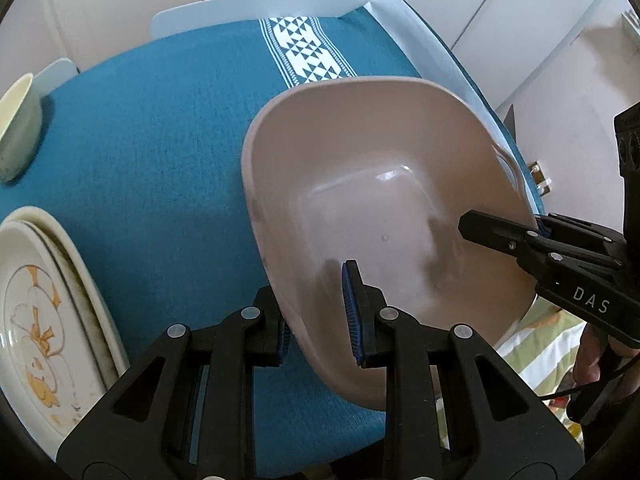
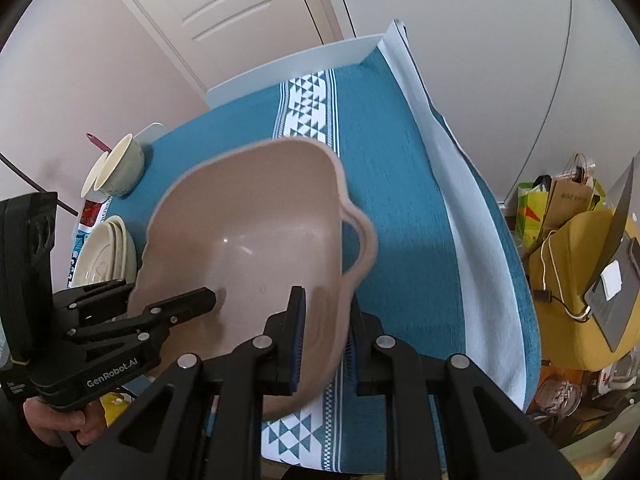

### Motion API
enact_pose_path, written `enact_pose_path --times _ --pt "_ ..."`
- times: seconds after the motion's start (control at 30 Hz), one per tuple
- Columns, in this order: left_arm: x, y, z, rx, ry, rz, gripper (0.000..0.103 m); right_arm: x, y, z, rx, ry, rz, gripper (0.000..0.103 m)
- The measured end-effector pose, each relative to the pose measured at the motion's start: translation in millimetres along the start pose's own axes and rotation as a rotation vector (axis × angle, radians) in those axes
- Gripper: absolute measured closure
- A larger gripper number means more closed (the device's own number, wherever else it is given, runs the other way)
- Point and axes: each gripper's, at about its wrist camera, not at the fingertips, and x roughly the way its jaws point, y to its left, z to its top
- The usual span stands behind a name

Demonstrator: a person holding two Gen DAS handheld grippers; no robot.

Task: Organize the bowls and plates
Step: 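Carry the taupe basin beside the plate stack and lower it onto the cloth, then open both grippers to release the taupe basin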

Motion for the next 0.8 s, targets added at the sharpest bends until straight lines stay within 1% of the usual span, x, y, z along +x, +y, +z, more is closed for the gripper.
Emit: enact_pose_path --times 0.17,0.3,0.4,0.43,0.47,0.5,0.53,0.57,0.6,0.7,0.8 --pt "5.1 -5.8 2.2 0.021 -0.002 0.026 0.082 0.4 -5.9 -1.2 0.025 -0.007 0.027 0.086" --pt "8.8 -11.0 4.6 0.050 0.015 0.056 0.082 4.8 -9.9 -1.6 0.051 0.012 0.029 0.086" --pt "10.7 -14.0 3.2 0.067 0.028 0.068 0.078 6.5 -11.3 -1.6 0.064 0.015 0.028 0.086" --pt "9.5 -14.5 1.7 0.071 0.031 0.068 0.070 6.5 -11.9 -1.6 0.070 0.011 0.028 0.083" --pt "10.3 -15.1 1.5 0.075 0.031 0.070 0.053 6.6 -12.8 -1.7 0.076 0.008 0.032 0.073" --pt "9.9 -15.3 2.0 0.075 0.025 0.072 0.041 6.8 -13.7 -1.9 0.086 0.004 0.041 0.056" --pt "8.4 -15.1 2.5 0.074 0.012 0.074 0.023 6.3 -15.1 -1.9 0.099 -0.003 0.053 0.048" --pt "4.5 -14.6 2.5 0.073 -0.010 0.074 0.018 5.6 -16.9 -2.0 0.115 -0.011 0.067 0.041" --pt "3.0 -14.5 2.8 0.075 -0.019 0.074 0.018 4.8 -18.6 -2.0 0.129 -0.017 0.073 0.041" --pt "2.1 -14.6 3.8 0.086 -0.014 0.081 0.018 0.3 -22.1 -1.3 0.154 -0.034 0.075 0.040" --pt "-2.4 -15.1 5.4 0.087 -0.014 0.073 0.018 -8.8 -21.0 1.2 0.159 -0.055 0.072 0.041"
